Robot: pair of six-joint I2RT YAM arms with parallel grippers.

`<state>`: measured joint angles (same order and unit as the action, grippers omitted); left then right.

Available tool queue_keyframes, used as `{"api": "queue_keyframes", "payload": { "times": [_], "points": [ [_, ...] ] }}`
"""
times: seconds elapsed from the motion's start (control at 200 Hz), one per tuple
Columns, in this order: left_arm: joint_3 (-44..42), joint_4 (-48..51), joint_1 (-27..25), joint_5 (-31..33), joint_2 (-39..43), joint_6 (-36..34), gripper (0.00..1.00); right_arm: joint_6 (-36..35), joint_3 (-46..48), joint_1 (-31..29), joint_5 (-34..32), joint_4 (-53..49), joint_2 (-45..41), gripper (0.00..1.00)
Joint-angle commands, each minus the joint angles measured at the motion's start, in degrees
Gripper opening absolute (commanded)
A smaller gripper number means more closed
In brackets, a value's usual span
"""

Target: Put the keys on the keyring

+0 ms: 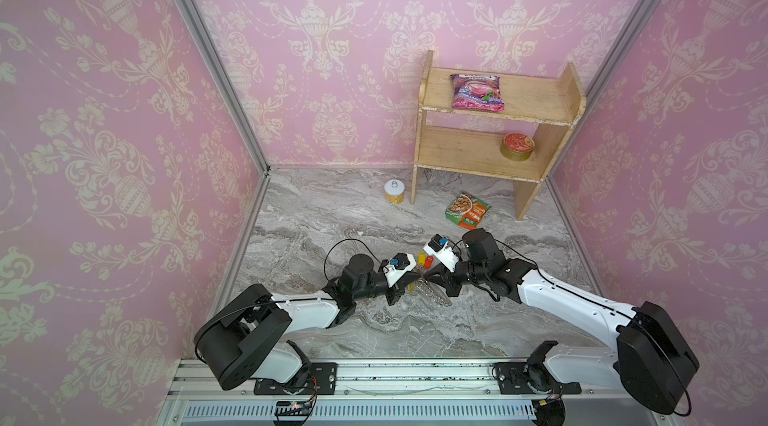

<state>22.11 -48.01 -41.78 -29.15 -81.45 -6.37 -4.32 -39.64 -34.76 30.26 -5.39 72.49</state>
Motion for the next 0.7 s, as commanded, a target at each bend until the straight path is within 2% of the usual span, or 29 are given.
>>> {"api": "queue_keyframes", "payload": {
  "times": [0.0,0.455,0.696],
  "points": [
    [-0.75,-6.72,0.64,2.57,0.68,1.37,0.0,1.65,1.56,-0.37,0.32,-1.21,-1.29,0.0],
    [-0.48,-27.74,1.09,5.67,-7.25,8.82,0.0,10.1,7.5,-0.96,-0.61,5.99,-2.66,0.0],
    [0.54,-31.49,1.09,5.42,-8.95,9.83,0.0,14.02,9.97,-1.66,-1.18,9.53,-1.59,0.0]
  ]
}}
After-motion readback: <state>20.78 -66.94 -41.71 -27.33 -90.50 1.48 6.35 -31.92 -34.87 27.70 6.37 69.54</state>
